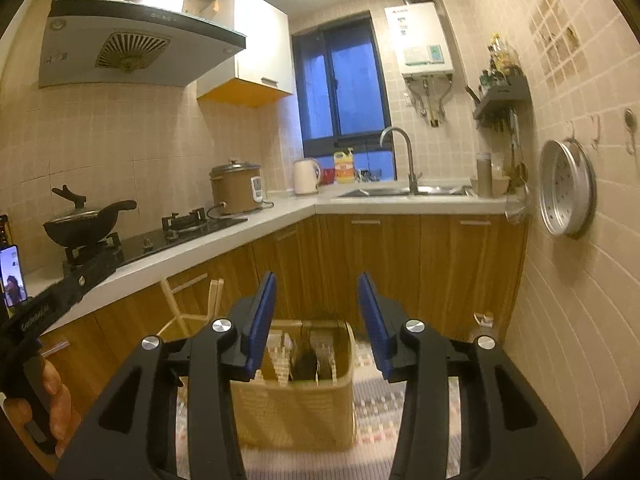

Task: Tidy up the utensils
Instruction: 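Open both tools to drop the chopstick and spoon into the basket, then move the left tool to the last clear spoon while the right tool approaches the last chopstick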

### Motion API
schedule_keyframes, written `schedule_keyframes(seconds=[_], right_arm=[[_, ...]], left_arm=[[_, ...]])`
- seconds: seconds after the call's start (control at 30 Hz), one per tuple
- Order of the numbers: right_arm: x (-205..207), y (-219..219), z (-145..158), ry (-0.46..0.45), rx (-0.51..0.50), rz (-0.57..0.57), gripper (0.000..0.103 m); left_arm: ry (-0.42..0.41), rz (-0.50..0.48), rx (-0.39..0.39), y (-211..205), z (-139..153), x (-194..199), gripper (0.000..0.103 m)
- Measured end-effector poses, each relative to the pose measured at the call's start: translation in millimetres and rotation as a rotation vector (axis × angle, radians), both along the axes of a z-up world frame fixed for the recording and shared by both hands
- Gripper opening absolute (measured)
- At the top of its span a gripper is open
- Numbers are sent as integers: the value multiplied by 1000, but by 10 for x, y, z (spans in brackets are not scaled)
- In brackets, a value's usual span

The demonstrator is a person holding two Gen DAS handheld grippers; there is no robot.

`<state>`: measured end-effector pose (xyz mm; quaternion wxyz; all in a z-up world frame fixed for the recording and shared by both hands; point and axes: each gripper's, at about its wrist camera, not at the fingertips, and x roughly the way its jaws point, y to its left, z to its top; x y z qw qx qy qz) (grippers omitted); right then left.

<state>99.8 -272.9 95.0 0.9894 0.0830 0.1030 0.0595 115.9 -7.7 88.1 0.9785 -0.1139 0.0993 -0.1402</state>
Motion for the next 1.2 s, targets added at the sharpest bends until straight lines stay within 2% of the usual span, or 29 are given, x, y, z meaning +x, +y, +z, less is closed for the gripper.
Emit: schedule_keyframes(seconds=[0.1, 0.2, 0.33, 0.37, 0.4, 0.53, 0.6, 0.67, 0.8, 0.87, 1.07, 1.2], right_arm=[[-179, -73, -52, 89, 4, 0, 41], [-312, -139, -166, 241, -12, -5, 44], [-387, -244, -353, 450, 9, 10, 44], [-391, -264, -393, 489, 14, 14, 44], [-396, -297, -475, 566, 10, 17, 44], [-437, -352, -784, 736, -1, 33, 44], [-462, -388, -951, 804, 12, 37, 44], [-510, -415, -1129, 851, 41, 41, 44], [-585, -395, -1369, 893, 39, 37, 43], [-591, -392, -1427, 906, 45, 33, 36], [-575, -362, -1507, 919, 27, 31, 30], [-577, -328, -1499, 918, -13, 13, 27]], left_arm=[[124, -59, -22, 38, -83, -137, 47], [271, -133, -5, -4, -216, -186, 47], [534, -306, 74, -224, -553, -100, 47], [583, -331, 94, -281, -634, -68, 47], [638, -350, 123, -357, -739, -33, 47], [749, -406, 241, -639, -1052, 53, 47], [781, -441, 275, -751, -1166, 79, 49], [791, -429, 337, -846, -1261, 86, 49], [811, -435, 429, -1004, -1381, 106, 49], [824, -430, 466, -1067, -1425, 104, 49], [852, -416, 561, -1297, -1516, 144, 46], [838, -387, 653, -1477, -1574, 157, 46]])
